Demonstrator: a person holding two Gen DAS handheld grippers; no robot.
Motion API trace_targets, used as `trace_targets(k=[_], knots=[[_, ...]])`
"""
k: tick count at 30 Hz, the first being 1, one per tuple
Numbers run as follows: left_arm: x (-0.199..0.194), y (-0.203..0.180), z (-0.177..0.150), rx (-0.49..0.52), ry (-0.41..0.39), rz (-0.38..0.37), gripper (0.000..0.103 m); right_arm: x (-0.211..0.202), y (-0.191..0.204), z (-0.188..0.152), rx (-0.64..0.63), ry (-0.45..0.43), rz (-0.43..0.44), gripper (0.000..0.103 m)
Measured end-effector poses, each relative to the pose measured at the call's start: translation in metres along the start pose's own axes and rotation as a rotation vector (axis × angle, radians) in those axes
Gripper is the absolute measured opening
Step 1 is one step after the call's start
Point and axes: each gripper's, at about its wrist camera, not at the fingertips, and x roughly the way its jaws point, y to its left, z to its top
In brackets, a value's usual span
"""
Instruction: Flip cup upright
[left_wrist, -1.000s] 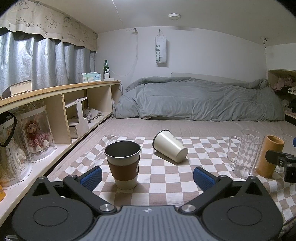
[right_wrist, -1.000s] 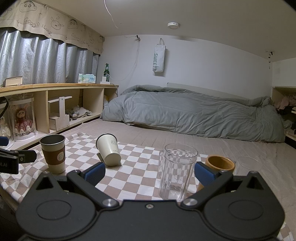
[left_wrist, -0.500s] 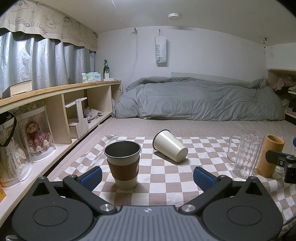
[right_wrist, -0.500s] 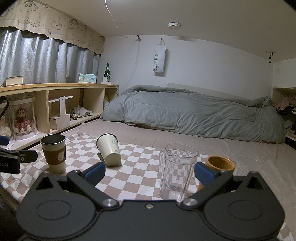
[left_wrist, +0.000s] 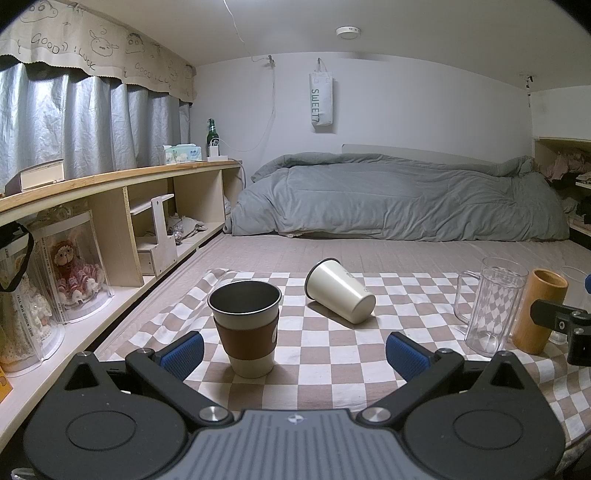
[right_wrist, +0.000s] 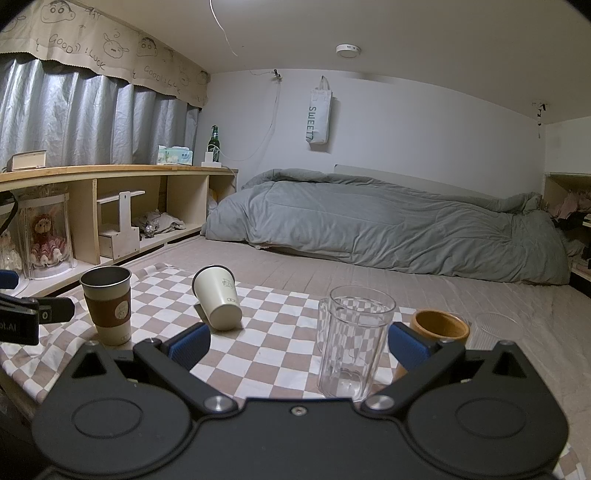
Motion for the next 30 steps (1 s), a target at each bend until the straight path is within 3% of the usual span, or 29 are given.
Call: trace_targets(k=[25,30], knots=[[-0.0001,-0.0002,0.0002,-0.001,0.0,-0.003,0.103,-0.0002,-0.0001,0.0,-0.001,0.001,0.0,0.103],[0.0085,-0.0023,-0.0005,-0.014,0.003,-0.04,0.103,-0.0003,-0.0059,0.0016,0.008,0.0,-0.001,0.103]])
